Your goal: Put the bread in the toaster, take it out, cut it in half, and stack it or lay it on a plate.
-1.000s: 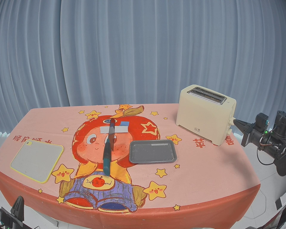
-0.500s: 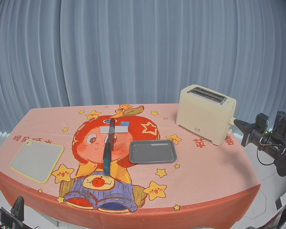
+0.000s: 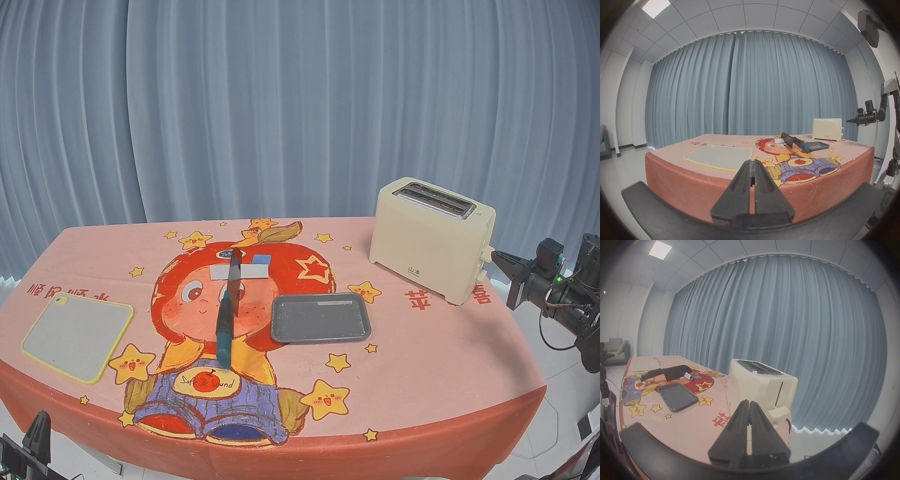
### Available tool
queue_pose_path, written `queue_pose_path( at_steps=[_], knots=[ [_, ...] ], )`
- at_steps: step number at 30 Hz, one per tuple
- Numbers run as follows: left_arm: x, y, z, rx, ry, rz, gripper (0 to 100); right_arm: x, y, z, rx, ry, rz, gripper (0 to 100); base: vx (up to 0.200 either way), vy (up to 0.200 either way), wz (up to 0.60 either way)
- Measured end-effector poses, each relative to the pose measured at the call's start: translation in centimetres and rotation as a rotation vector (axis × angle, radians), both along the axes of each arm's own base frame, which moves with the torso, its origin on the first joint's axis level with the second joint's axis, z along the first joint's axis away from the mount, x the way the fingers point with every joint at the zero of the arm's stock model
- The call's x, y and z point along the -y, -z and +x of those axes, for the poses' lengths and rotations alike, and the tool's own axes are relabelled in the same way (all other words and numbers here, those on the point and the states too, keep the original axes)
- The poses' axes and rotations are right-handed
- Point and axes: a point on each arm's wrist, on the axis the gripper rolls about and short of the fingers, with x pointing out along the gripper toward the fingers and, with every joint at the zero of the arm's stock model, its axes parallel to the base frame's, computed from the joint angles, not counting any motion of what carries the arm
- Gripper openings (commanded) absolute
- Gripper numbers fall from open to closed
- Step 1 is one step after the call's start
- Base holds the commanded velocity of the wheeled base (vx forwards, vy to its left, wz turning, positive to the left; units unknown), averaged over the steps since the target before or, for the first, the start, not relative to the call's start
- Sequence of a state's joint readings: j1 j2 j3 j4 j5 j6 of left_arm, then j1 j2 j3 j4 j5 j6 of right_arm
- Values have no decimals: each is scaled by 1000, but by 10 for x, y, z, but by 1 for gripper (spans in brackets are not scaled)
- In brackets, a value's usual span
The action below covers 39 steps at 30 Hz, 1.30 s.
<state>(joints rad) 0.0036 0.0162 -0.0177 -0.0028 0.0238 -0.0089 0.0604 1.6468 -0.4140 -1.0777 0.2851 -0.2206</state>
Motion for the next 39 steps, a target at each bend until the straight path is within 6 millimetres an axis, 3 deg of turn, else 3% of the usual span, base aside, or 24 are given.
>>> queue_pose_path(
  at_steps=[27,39],
  knots=[
    [0,0,0,0,-1,0,0,1,4,-8,-23,0,12,0,0,0,0],
    [0,0,0,0,-1,0,0,3,9,-25,-70,15,74,0,0,0,0]
  ],
)
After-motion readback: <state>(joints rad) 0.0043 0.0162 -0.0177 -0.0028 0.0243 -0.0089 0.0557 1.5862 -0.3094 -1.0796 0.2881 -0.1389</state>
